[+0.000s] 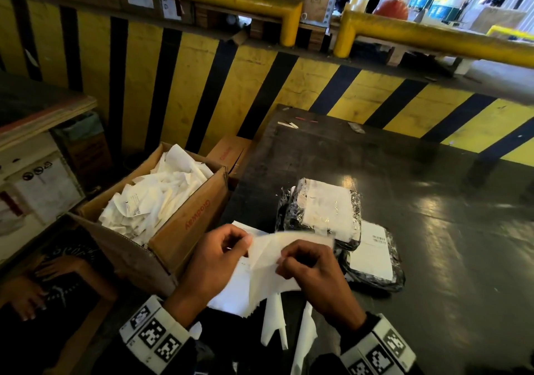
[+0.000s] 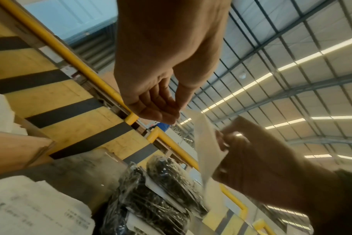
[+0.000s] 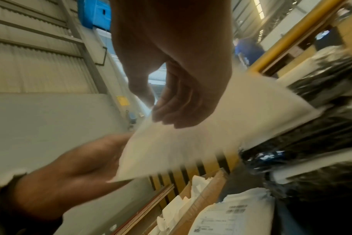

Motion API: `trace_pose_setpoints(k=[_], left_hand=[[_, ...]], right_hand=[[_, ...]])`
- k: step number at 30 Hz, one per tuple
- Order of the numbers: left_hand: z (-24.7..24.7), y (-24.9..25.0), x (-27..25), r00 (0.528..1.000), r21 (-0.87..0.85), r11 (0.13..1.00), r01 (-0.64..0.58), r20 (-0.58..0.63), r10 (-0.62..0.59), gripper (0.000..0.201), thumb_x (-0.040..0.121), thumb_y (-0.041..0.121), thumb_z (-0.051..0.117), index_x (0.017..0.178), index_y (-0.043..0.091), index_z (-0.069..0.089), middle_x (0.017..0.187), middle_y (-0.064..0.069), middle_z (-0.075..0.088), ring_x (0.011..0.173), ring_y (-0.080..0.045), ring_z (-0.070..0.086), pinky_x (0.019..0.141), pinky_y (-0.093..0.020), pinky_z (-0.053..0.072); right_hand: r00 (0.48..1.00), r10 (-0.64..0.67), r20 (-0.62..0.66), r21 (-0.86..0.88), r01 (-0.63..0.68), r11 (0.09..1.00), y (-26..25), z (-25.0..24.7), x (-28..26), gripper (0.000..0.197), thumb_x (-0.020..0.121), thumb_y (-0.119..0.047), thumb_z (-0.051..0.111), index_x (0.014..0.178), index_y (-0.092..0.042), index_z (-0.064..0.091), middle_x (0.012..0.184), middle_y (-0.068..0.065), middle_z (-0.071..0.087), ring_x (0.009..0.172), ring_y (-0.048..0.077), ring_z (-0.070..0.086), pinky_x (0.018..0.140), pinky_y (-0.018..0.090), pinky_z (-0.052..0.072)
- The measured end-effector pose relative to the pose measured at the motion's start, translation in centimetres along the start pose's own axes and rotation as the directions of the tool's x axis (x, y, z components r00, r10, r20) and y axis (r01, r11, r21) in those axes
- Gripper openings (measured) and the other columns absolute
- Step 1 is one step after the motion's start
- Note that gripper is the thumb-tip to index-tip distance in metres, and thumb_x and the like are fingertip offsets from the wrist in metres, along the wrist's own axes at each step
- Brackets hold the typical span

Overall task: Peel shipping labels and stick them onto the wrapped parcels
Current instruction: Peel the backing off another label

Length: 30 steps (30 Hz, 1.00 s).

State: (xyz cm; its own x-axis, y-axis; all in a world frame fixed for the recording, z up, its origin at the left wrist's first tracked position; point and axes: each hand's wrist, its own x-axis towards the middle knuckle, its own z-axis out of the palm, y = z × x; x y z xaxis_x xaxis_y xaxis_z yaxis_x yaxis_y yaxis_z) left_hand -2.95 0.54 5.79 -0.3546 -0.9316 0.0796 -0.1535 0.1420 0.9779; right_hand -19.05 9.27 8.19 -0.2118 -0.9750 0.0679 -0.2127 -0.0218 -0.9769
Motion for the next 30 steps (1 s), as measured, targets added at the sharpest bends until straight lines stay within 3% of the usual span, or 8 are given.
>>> trace_pose_setpoints(k=[5, 8, 14, 17, 20, 25, 28, 30], left_hand=[[-1.9, -1.3, 1.2, 0.989, -0.025, 0.993, 0.111, -0.091, -0.113, 0.014, 0.090, 0.016, 0.059, 0.083, 0.005, 0.062, 0.072, -0.007, 0.065, 0.065, -0.014, 0.058, 0.063, -0.024, 0.046], [-2.7, -2.8, 2.0, 0.979, 0.017, 0.988, 0.154, -0.135, -0.151, 0.013, 0.090, 0.016, 0.059, 0.080, 0.008, 0.062, 0.075, -0.007, 0.065, 0.070, -0.017, 0.059, 0.066, -0.028, 0.046], [-4.4, -6.2, 3.7, 0.950, 0.089, 0.969, 0.229, -0.238, -0.202, 0.013, 0.090, 0.018, 0.060, 0.085, 0.007, 0.062, 0.086, -0.013, 0.065, 0.083, -0.027, 0.059, 0.077, -0.036, 0.048], [-5.3, -7.4, 4.4, 0.912, 0.097, 0.962, 0.255, -0.355, -0.206, 0.014, 0.089, 0.021, 0.061, 0.086, 0.007, 0.061, 0.091, -0.016, 0.065, 0.091, -0.032, 0.061, 0.086, -0.047, 0.051], [-5.0, -6.9, 4.1, 0.901, 0.103, 0.977, 0.187, -0.413, -0.129, 0.012, 0.090, 0.020, 0.060, 0.086, 0.009, 0.059, 0.086, -0.016, 0.064, 0.076, -0.029, 0.059, 0.075, -0.041, 0.050], [-2.4, -3.2, 1.0, 0.976, 0.006, 1.000, -0.006, -0.218, 0.007, 0.009, 0.088, 0.020, 0.062, 0.080, 0.017, 0.064, 0.052, 0.004, 0.056, 0.047, -0.008, 0.047, 0.049, -0.018, 0.044], [-1.3, -1.7, -0.8, 0.992, -0.088, 0.996, -0.029, -0.122, 0.018, 0.006, 0.086, 0.012, 0.064, 0.082, 0.010, 0.067, 0.044, 0.001, 0.055, 0.036, -0.005, 0.041, 0.038, -0.016, 0.037], [-0.9, -1.5, -1.6, 0.996, -0.116, 0.993, -0.019, -0.090, 0.009, 0.007, 0.085, 0.013, 0.064, 0.083, 0.008, 0.068, 0.047, -0.004, 0.059, 0.033, -0.009, 0.042, 0.037, -0.018, 0.037]], right_hand=[[0.998, 0.063, 0.022, 0.019, -0.064, 0.998, 0.6, -3.4, -1.5, 0.021, 0.064, -0.024, 0.063, 0.067, -0.003, 0.065, 0.059, 0.004, 0.064, 0.058, 0.013, 0.060, 0.059, 0.022, 0.049], [0.996, 0.093, 0.007, 0.004, -0.093, 0.996, 1.0, -5.5, -2.4, 0.010, 0.070, -0.013, 0.059, 0.066, -0.008, 0.067, 0.060, 0.004, 0.063, 0.061, 0.014, 0.058, 0.061, 0.022, 0.049], [0.986, 0.126, -0.112, 0.054, -0.121, 0.991, 1.1, -9.6, -4.1, 0.029, 0.082, 0.002, 0.051, 0.061, -0.013, 0.064, 0.059, 0.008, 0.057, 0.066, 0.025, 0.057, 0.065, 0.030, 0.049], [0.960, 0.115, -0.254, 0.227, -0.056, 0.972, 0.3, -10.9, -4.8, 0.040, 0.085, 0.011, 0.039, 0.059, -0.011, 0.060, 0.056, 0.003, 0.055, 0.055, 0.015, 0.058, 0.052, 0.023, 0.052], [0.935, 0.065, -0.350, 0.255, 0.029, 0.967, 0.2, -11.4, -5.0, 0.036, 0.088, 0.009, 0.038, 0.064, -0.010, 0.057, 0.056, 0.003, 0.055, 0.051, 0.013, 0.053, 0.050, 0.019, 0.049], [0.977, 0.133, -0.168, -0.033, -0.141, 0.990, 4.1, -9.1, -4.5, 0.027, 0.089, 0.008, 0.045, 0.071, -0.006, 0.060, 0.056, -0.001, 0.059, 0.054, 0.011, 0.054, 0.056, 0.023, 0.047], [0.981, 0.194, 0.022, -0.289, -0.179, 0.940, 7.0, -7.5, -3.6, 0.012, 0.084, -0.008, 0.056, 0.076, -0.008, 0.063, 0.063, -0.002, 0.062, 0.057, 0.006, 0.055, 0.060, 0.026, 0.047], [0.946, 0.285, 0.155, -0.457, -0.187, 0.870, 8.5, -6.4, -3.2, 0.009, 0.086, -0.012, 0.058, 0.079, -0.010, 0.064, 0.071, 0.001, 0.064, 0.054, -0.004, 0.055, 0.059, 0.014, 0.045]])
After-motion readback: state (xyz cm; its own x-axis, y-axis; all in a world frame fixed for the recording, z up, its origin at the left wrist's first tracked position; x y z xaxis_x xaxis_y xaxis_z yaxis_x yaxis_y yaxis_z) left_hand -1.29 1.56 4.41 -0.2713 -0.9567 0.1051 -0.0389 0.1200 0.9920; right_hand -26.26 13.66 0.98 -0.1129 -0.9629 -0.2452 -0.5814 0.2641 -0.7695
